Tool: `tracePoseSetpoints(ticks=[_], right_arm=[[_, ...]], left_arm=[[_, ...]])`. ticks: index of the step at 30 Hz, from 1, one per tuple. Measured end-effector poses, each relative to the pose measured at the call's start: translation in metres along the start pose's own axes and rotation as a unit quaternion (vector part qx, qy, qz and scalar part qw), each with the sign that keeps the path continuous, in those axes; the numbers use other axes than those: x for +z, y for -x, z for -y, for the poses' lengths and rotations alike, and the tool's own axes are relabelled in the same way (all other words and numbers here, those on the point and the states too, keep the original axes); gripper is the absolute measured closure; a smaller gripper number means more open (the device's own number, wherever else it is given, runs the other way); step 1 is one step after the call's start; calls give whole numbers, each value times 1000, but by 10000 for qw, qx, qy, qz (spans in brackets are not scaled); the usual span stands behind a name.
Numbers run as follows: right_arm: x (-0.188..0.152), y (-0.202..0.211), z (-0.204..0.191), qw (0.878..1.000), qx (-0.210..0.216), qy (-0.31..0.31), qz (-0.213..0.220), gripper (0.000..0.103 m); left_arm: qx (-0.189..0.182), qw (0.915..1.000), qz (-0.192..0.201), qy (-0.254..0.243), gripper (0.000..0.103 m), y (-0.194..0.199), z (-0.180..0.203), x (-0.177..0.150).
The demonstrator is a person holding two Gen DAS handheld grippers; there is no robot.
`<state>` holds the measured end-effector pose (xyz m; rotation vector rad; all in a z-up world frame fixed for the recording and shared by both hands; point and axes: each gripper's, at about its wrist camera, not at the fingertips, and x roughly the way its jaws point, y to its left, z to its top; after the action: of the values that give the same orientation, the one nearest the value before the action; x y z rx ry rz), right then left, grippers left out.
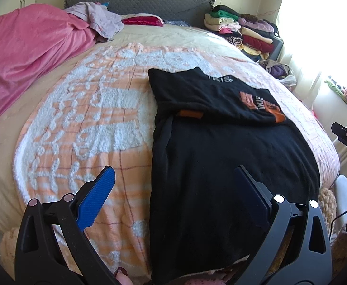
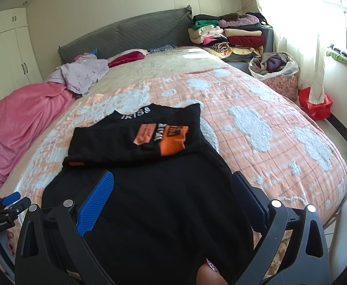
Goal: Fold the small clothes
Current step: 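Move both tools back to the sweatshirt hem at the bed edge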
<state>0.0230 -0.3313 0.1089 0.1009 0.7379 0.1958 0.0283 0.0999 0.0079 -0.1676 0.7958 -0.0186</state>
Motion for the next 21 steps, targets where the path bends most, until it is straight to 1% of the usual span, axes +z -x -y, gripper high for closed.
tracePoseSetpoints(ticks=[12,21], right_arm=[[-18,-5,17,9997,-130,17,-206,5],[-37,-16,28,9985,-224,22,-494,5]], left_arm=[[108,9996,-240,55,10,-7,-5,-14],[24,9990,-449,89,10,-16,-9,-24]])
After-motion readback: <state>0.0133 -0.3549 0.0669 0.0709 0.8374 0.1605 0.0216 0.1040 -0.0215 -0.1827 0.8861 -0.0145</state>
